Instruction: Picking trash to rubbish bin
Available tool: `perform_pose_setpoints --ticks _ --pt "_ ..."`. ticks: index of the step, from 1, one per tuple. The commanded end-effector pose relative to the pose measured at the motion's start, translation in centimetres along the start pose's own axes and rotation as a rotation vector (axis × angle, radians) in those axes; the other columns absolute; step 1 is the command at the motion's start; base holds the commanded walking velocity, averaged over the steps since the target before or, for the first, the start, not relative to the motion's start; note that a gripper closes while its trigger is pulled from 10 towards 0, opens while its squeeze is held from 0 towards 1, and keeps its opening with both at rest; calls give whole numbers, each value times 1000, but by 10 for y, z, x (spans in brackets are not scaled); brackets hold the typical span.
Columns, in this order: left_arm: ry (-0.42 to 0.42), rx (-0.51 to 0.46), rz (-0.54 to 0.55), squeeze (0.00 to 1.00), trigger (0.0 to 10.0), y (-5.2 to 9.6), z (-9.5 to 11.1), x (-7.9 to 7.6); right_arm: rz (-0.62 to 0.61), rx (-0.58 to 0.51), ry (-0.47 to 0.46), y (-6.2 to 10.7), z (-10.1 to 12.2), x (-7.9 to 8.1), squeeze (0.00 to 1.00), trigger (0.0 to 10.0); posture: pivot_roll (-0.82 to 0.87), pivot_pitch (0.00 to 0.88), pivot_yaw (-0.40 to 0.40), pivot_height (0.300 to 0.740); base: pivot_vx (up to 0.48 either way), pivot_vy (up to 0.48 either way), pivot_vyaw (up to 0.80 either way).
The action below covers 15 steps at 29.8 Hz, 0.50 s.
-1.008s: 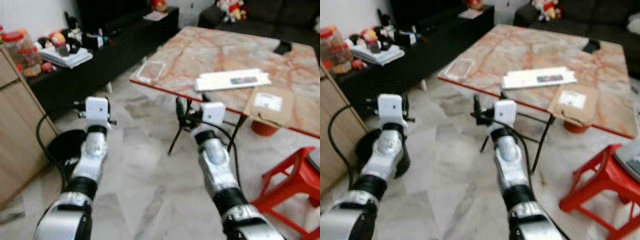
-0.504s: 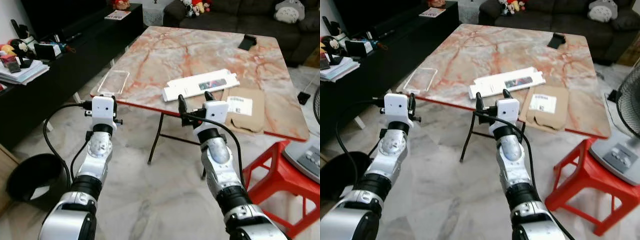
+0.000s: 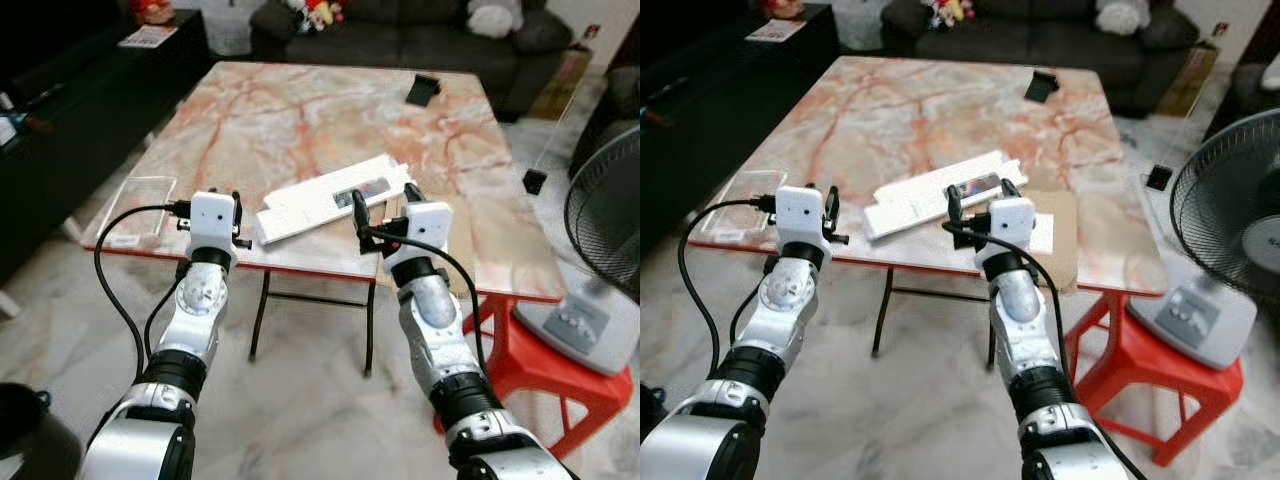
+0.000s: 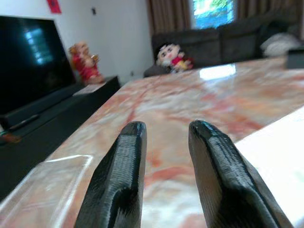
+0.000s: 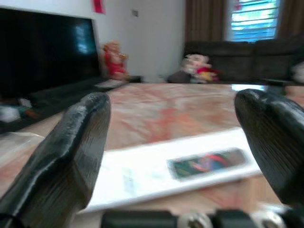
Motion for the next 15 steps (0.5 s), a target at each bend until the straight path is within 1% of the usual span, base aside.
perform_pose_setpoints --ticks 1,10,13,15 --pt "23 -37 -8 0 10000 -5 12 -4 -13 -25 26 0 8 -9 0 10000 -72 38 -3 740 416 0 0" --pt "25 -40 -19 0 10000 -5 12 -5 -16 -25 25 0 8 -9 0 10000 -72 41 -2 740 392 0 0" --pt "24 -42 -14 0 10000 -4 12 -4 -16 -24 26 0 8 -9 0 10000 -72 42 -1 740 0 0 0" --pt "14 -26 -6 0 10000 -4 9 -3 -16 -23 26 0 8 -9 0 10000 -71 42 -1 740 0 0 0"
Point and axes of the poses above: a point about 5 cm out from each wrist's last joint towards the gripper, its own y axis pointing back from the gripper into the wrist, its own z axis along the axis of the wrist's last joint, x = y × z, the point moved 2 cm from there along -y, pointing out of the wrist towards the gripper, and after that the axes turned 13 degrees about -y, right-handed, at the moved point
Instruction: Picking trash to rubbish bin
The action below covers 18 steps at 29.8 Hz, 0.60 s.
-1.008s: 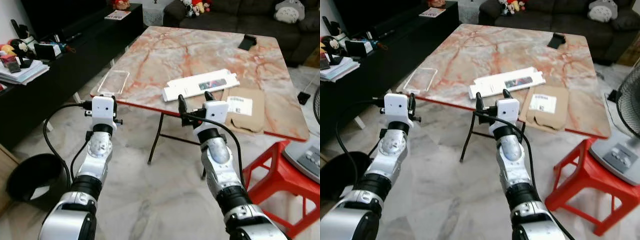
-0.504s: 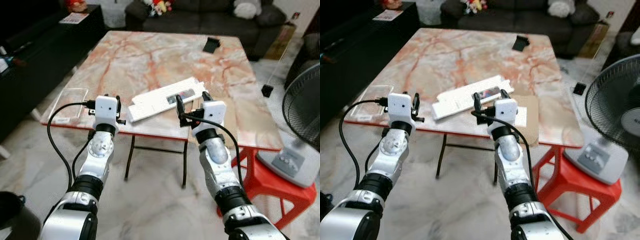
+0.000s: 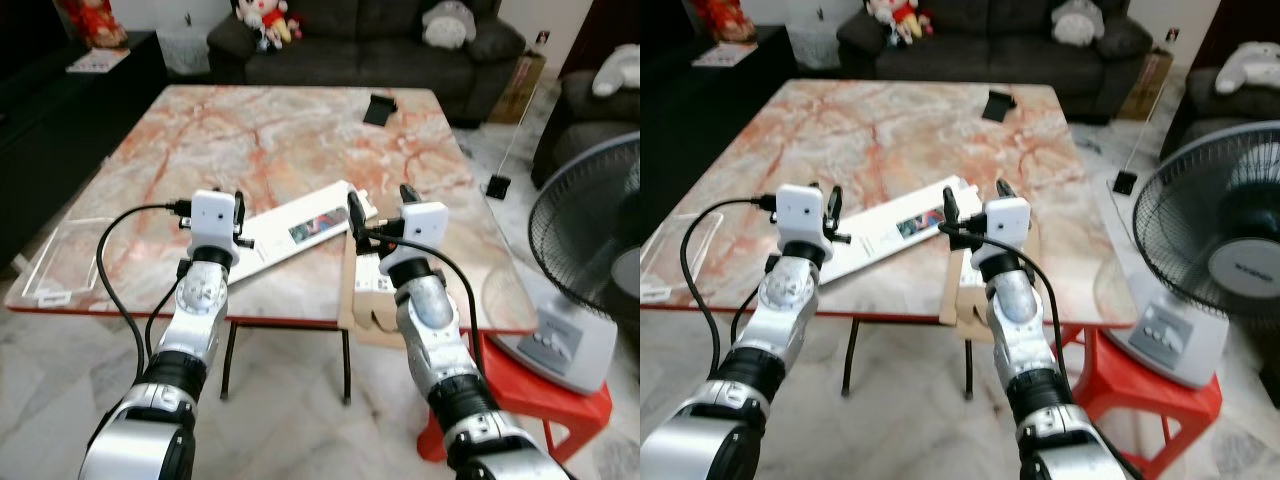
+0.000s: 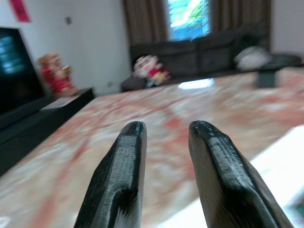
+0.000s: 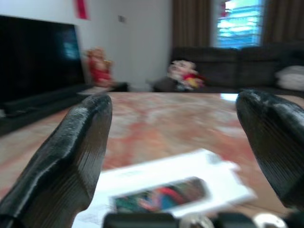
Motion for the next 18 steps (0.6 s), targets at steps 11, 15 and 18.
perform_pose_setpoints --ticks 11,15,18 --pt "-3 73 38 1000 10000 -1 -10 5 -11 -3 17 1 3 -6 0 10000 -71 43 -2 740 0 0 0" --pt "-13 107 44 1000 10000 -1 -17 11 -10 0 18 1 3 -6 0 10000 -71 43 -2 740 0 0 0" --pt "33 158 45 1000 10000 -2 -25 17 -10 3 19 1 2 -6 0 10000 -71 43 -2 740 0 0 0"
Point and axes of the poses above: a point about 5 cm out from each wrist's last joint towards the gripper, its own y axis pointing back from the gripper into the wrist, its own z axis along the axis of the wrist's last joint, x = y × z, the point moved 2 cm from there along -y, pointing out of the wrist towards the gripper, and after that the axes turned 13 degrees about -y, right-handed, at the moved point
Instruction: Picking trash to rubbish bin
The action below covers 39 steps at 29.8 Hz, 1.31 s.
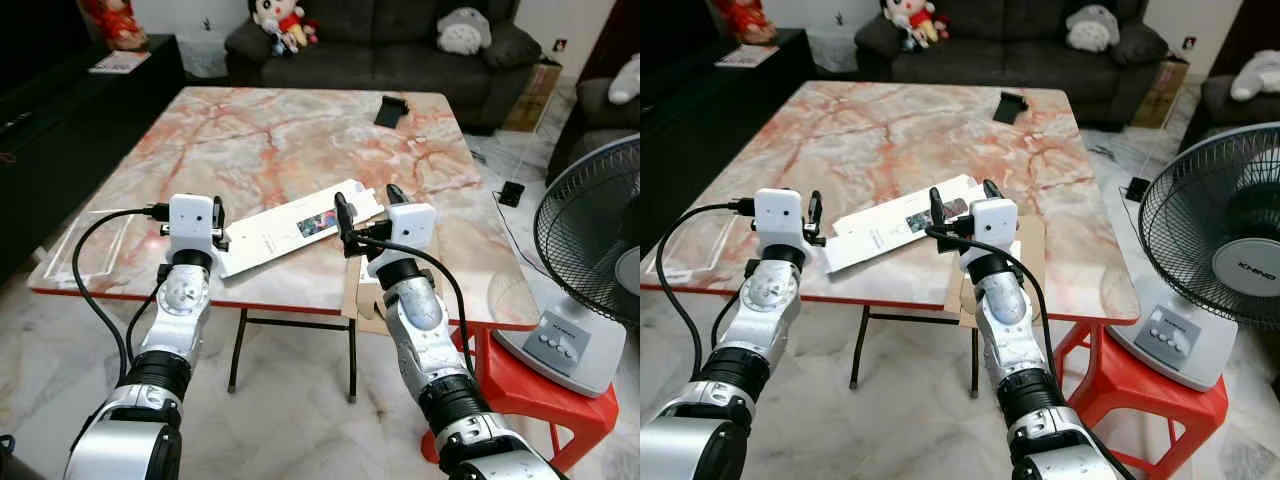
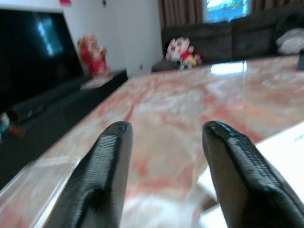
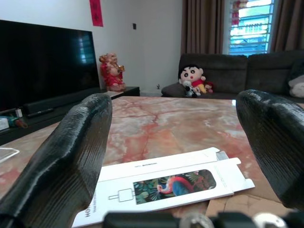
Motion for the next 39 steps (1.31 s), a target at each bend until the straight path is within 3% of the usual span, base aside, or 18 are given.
perform_pose_setpoints --ticks 1,7,11,18,20,26,27,34,39 --pt "69 45 -13 1000 10000 -5 -4 6 7 -6 5 -2 3 1 0 10000 -73 45 -5 740 0 0 0" --pt "202 110 -58 1000 10000 -7 -13 7 7 -6 7 -2 3 1 0 10000 -73 45 -5 740 0 0 0" --pt "211 123 -77 1000 10000 -8 -15 6 6 -5 8 -1 3 1 0 10000 -78 53 -9 740 0 0 0" --pt "198 140 -96 1000 10000 -12 -14 6 4 -4 11 2 3 0 0 10000 -86 60 -9 740 0 0 0" --pt "137 158 -79 1000 10000 -15 -14 10 -5 3 12 5 1 -2 0 10000 -89 74 -8 740 0 0 0" --pt "77 173 -38 1000 10000 -18 -13 17 -5 12 6 10 -3 0 0 10000 -87 88 -7 740 0 0 0" --pt "77 173 -34 0 10000 -18 -13 17 -5 12 5 10 -3 0 0 10000 -87 92 -6 740 0 0 0" --pt "104 70 -11 0 10000 -16 -2 14 -10 20 2 11 -4 1 0 10000 -87 95 -2 740 0 0 0" --pt "81 60 -7 0 10000 -15 0 12 -8 21 0 11 -4 2 0 10000 -88 89 0 740 0 0 0"
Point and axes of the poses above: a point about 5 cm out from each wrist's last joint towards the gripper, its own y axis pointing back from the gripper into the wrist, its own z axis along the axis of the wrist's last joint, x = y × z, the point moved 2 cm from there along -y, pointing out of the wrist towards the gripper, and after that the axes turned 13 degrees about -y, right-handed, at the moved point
